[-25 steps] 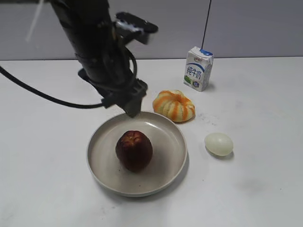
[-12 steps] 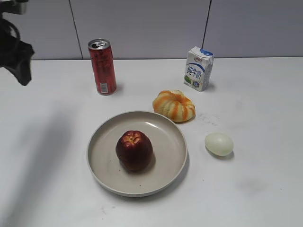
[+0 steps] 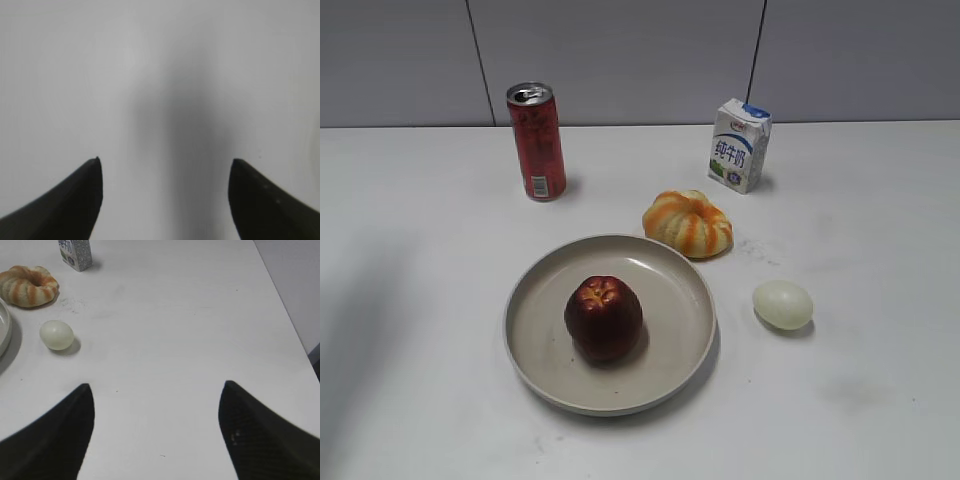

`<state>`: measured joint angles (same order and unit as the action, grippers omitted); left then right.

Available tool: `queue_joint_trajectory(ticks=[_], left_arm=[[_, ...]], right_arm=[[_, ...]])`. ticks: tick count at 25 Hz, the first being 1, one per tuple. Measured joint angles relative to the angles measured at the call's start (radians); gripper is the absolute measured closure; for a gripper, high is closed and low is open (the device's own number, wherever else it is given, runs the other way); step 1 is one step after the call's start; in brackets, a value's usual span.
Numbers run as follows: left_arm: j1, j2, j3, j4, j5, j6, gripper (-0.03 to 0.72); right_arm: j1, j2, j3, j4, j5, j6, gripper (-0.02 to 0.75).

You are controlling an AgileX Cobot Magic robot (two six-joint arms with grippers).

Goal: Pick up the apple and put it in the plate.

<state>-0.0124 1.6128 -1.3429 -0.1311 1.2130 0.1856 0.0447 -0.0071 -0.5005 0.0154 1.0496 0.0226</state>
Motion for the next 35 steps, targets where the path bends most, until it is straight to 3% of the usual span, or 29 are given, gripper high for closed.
queue_joint_trajectory(ticks=[11,18,21,35], left_arm=[[0.0,-0.502,0.531,0.004,-0.083,0.0,0.097],[0.0,-0.832,0.786,0.019,-0.147,0.0,0.097],[0.0,-0.954,0.842,0.02,-0.141,0.0,0.098],[0.0,-1.376,0.859,0.016,-0.127,0.0,0.146]], right_arm=[[0.0,0.0,0.0,0.0,0.0,0.0,0.153],[0.0,0.0,0.0,0.0,0.0,0.0,0.153],[0.0,0.0,0.0,0.0,0.0,0.0,0.153],[0.0,0.0,0.0,0.0,0.0,0.0,0.153]])
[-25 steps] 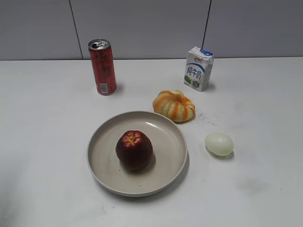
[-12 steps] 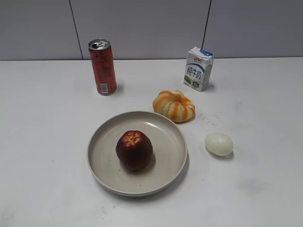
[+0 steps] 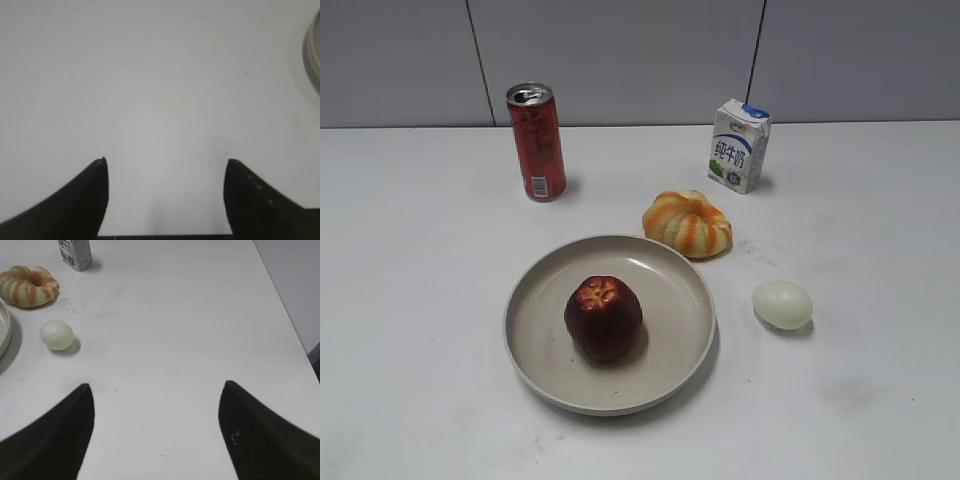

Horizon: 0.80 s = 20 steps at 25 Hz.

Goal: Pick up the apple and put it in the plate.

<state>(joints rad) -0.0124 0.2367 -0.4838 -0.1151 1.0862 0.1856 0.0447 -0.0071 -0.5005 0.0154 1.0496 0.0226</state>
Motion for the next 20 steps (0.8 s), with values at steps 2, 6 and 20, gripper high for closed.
queue_joint_trajectory(ticks=[2,6,20], left_arm=[[0.0,-0.055,0.001,0.0,0.0,0.0,0.147],[0.0,-0.16,0.001,0.0,0.0,0.0,0.149],[0.0,-0.239,0.001,0.007,0.004,0.0,0.149]], right_arm=[[0.0,0.0,0.0,0.0,0.0,0.0,0.153],[0.0,0.0,0.0,0.0,0.0,0.0,0.153],[0.0,0.0,0.0,0.0,0.0,0.0,0.153]])
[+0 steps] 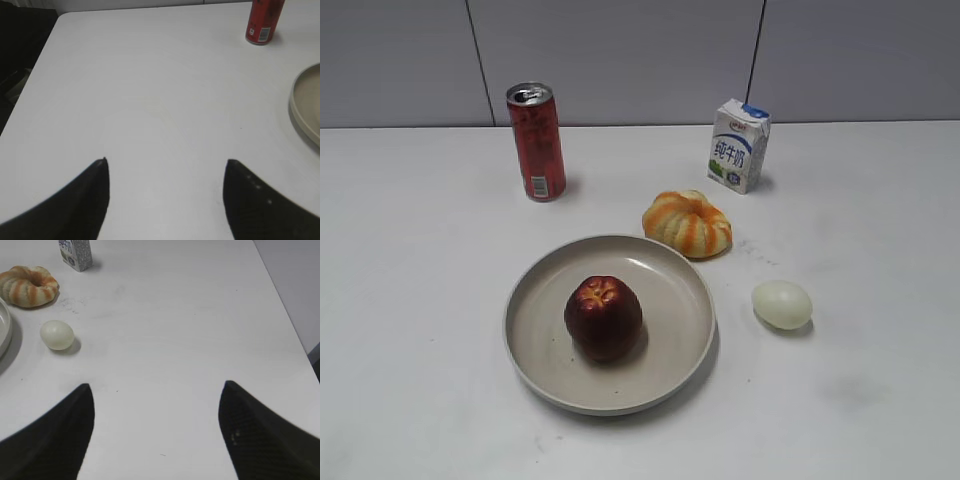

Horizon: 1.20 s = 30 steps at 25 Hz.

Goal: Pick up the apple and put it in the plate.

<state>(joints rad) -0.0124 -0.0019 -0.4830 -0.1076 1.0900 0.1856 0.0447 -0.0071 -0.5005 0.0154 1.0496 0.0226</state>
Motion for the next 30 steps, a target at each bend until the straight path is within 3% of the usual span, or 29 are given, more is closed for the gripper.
queue_joint_trajectory(ticks=[30], left_arm=[[0.0,0.0,0.0,0.002,0.0,0.0,0.167]], right_arm=[[0.0,0.0,0.0,0.0,0.0,0.0,0.153]])
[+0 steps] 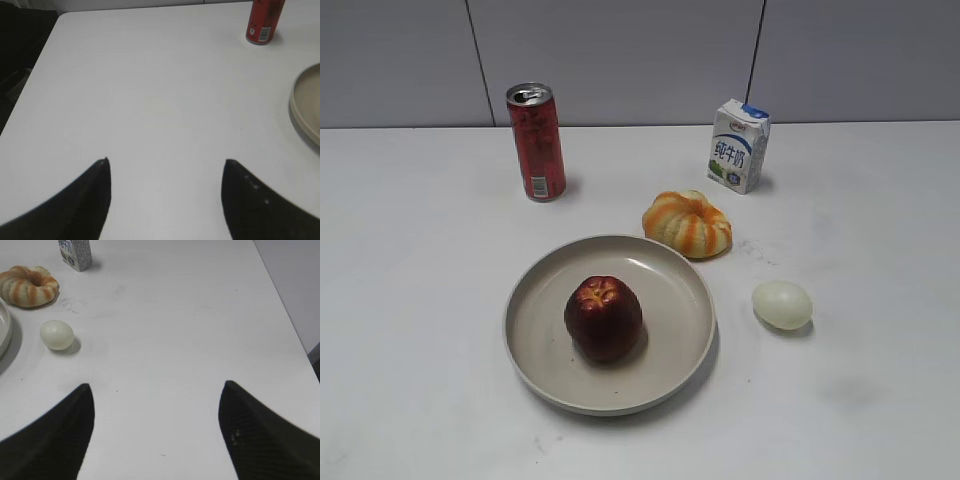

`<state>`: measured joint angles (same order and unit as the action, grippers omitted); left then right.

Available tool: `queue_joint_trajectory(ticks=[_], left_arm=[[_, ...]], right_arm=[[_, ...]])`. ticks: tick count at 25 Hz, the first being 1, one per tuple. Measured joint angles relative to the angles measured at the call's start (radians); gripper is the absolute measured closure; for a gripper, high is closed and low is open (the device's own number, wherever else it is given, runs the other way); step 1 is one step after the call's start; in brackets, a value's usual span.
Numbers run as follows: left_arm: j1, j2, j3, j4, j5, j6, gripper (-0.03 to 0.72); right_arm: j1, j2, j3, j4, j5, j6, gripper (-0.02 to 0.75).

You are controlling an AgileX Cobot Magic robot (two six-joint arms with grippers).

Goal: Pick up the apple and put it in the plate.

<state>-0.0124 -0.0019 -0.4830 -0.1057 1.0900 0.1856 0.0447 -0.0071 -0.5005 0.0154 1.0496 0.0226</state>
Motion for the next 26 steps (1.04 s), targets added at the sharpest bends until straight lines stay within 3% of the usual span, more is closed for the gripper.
queue_joint_trajectory(ticks=[26], left_arm=[[0.0,0.0,0.0,0.001,0.0,0.0,0.169]], right_arm=[[0.0,0.0,0.0,0.0,0.0,0.0,0.153]])
